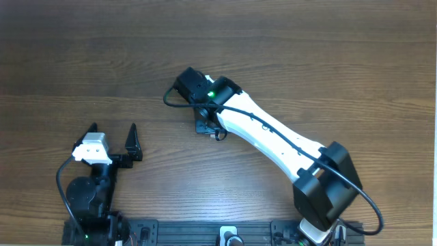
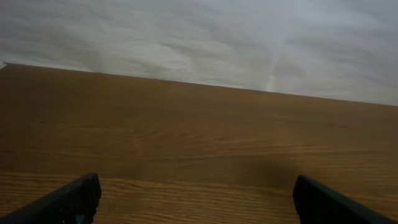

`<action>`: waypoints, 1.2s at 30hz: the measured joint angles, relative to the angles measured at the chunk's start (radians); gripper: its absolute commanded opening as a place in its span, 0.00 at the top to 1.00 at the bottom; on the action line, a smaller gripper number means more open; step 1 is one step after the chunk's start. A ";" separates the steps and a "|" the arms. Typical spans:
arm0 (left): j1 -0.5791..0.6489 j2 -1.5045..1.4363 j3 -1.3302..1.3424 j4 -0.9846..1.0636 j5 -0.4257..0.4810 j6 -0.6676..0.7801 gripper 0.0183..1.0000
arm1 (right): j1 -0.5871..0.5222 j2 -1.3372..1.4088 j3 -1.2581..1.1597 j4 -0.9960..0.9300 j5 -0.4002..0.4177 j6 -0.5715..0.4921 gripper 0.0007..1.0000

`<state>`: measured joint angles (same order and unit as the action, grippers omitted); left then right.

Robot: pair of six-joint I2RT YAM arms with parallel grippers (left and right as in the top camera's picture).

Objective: Stack Cubes

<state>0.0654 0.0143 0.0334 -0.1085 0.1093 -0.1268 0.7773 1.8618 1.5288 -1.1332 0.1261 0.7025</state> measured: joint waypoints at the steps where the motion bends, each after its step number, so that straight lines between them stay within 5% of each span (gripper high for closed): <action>1: 0.000 0.000 0.000 0.000 0.000 0.000 0.00 | 0.000 0.008 0.000 0.003 -0.002 0.000 0.99; 36: 0.000 0.000 0.000 0.000 0.000 0.000 0.00 | -0.011 0.029 0.000 0.053 -0.023 -0.003 0.99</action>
<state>0.0654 0.0143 0.0334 -0.1085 0.1097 -0.1265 0.7662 1.8912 1.5288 -1.0798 0.1036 0.6991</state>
